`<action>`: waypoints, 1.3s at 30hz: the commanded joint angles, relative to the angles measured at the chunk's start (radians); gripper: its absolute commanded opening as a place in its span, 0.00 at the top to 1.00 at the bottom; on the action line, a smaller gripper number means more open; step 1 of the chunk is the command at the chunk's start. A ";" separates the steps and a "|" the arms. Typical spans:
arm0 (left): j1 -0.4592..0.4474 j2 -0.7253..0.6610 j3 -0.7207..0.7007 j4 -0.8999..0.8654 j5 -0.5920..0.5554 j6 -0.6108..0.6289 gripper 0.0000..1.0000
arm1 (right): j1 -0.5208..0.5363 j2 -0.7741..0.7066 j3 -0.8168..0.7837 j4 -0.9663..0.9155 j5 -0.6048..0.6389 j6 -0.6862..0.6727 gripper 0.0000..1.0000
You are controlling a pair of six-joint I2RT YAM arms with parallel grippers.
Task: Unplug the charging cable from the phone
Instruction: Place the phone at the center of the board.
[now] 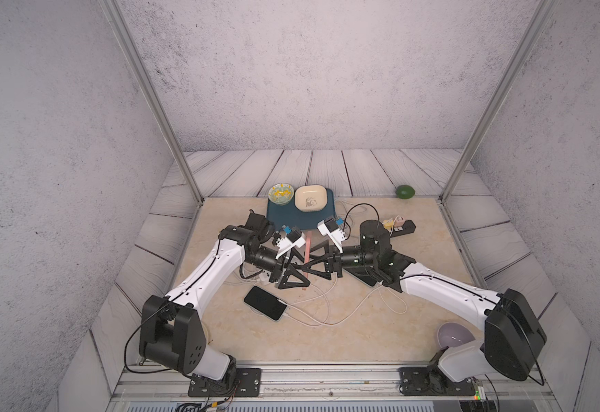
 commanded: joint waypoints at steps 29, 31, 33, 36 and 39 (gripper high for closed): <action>0.059 -0.061 -0.034 0.119 -0.089 -0.066 0.02 | -0.148 -0.058 0.122 -0.699 0.085 -0.216 0.79; 0.061 -0.060 -0.035 0.124 -0.090 -0.072 0.02 | -0.174 -0.033 0.157 -0.806 0.141 -0.241 0.80; 0.062 -0.059 -0.036 0.125 -0.092 -0.074 0.02 | -0.196 0.002 0.212 -0.948 0.220 -0.285 0.82; 0.062 -0.058 -0.036 0.126 -0.097 -0.080 0.02 | -0.219 0.050 0.266 -1.086 0.351 -0.317 0.83; 0.062 -0.059 -0.036 0.126 -0.103 -0.086 0.02 | -0.257 0.083 0.292 -1.161 0.466 -0.322 0.84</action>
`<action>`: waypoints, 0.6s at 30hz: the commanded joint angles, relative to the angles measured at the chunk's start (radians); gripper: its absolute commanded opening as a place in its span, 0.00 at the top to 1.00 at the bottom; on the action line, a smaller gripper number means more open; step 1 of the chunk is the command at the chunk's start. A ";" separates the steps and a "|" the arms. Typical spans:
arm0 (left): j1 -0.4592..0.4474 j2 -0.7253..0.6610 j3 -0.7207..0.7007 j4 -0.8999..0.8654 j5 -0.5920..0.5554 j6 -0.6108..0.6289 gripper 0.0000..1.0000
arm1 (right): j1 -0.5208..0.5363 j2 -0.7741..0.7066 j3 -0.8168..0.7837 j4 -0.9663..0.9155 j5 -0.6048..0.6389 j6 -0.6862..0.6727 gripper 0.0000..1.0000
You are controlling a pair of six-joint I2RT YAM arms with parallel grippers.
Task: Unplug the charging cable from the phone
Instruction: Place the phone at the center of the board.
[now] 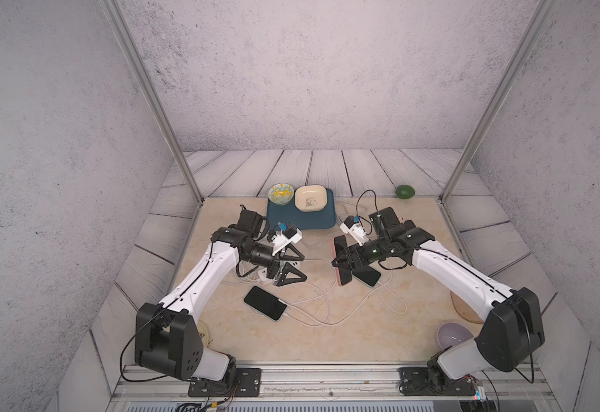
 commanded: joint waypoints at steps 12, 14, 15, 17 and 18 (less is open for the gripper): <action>0.008 -0.008 -0.008 -0.004 -0.004 -0.015 0.02 | -0.171 0.147 0.053 -0.306 0.549 -0.022 0.86; 0.008 -0.005 -0.008 -0.008 -0.003 -0.014 0.02 | -0.202 0.175 0.042 -0.318 0.602 -0.015 0.86; 0.008 -0.004 -0.008 -0.009 -0.002 -0.014 0.02 | -0.222 0.185 0.034 -0.317 0.616 -0.016 0.86; 0.008 -0.002 -0.006 -0.013 0.002 -0.013 0.02 | -0.262 0.206 0.015 -0.305 0.604 -0.034 0.87; 0.007 -0.002 -0.005 -0.015 0.005 -0.012 0.02 | -0.283 0.217 0.007 -0.300 0.591 -0.042 0.87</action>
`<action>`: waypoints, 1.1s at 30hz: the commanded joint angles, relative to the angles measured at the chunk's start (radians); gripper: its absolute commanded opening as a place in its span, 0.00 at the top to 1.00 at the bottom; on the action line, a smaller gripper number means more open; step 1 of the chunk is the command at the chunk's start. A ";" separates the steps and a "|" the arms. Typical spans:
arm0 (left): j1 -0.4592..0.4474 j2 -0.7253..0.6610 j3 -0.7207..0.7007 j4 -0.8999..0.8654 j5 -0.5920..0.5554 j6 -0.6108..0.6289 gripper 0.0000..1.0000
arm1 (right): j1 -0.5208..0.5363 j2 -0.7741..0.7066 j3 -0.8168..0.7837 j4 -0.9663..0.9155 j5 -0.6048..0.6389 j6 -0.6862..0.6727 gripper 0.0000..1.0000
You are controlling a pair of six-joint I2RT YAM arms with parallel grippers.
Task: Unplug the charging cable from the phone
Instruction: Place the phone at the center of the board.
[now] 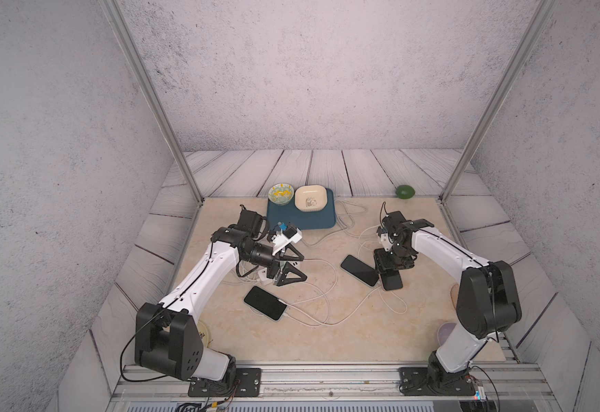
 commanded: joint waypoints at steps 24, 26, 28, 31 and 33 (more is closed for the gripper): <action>0.012 -0.014 -0.012 -0.034 0.008 0.012 0.02 | -0.207 0.239 0.025 -0.002 0.150 -0.039 0.75; 0.014 -0.019 -0.011 -0.039 0.008 0.015 0.02 | -0.206 0.242 0.027 -0.002 0.150 -0.038 0.69; 0.015 -0.020 -0.013 -0.042 0.009 0.017 0.02 | -0.206 0.241 0.028 -0.002 0.149 -0.038 0.60; 0.018 -0.025 -0.011 -0.045 0.011 0.017 0.02 | -0.205 0.234 0.030 -0.002 0.144 -0.037 0.46; 0.020 -0.024 -0.011 -0.045 0.013 0.019 0.02 | -0.205 0.226 0.029 0.001 0.137 -0.037 0.39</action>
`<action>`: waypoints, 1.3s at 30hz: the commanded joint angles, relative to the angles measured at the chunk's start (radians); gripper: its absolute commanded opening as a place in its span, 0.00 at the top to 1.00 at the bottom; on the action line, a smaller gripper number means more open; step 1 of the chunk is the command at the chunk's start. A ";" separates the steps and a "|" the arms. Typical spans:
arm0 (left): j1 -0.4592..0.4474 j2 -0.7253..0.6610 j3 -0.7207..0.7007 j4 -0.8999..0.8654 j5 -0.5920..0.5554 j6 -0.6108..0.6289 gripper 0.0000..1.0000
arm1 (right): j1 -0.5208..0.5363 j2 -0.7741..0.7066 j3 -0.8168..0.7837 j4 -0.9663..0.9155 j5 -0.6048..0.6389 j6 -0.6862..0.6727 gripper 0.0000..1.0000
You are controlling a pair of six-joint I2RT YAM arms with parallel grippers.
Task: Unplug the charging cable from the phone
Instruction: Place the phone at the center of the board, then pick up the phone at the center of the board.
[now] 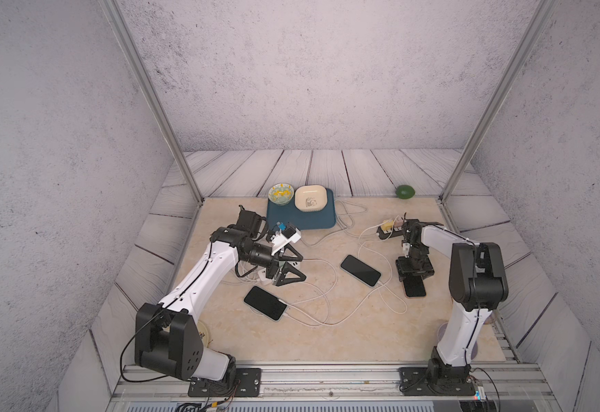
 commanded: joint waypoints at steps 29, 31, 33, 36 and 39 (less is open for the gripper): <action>0.019 -0.015 -0.011 -0.026 0.006 0.010 0.02 | 0.307 -0.122 0.033 0.082 -0.154 -0.380 0.12; 0.020 -0.017 -0.012 -0.026 0.003 0.010 0.02 | 0.318 -0.114 0.038 0.095 -0.153 -0.401 0.09; 0.021 -0.018 -0.012 -0.027 0.002 0.010 0.02 | 0.328 -0.113 0.035 0.115 -0.158 -0.420 0.04; 0.022 -0.015 -0.012 -0.023 0.000 0.007 0.02 | 0.341 -0.105 0.033 0.145 -0.177 -0.443 0.02; 0.022 -0.014 -0.012 -0.018 -0.002 0.003 0.02 | 0.354 -0.088 0.034 0.171 -0.184 -0.459 0.01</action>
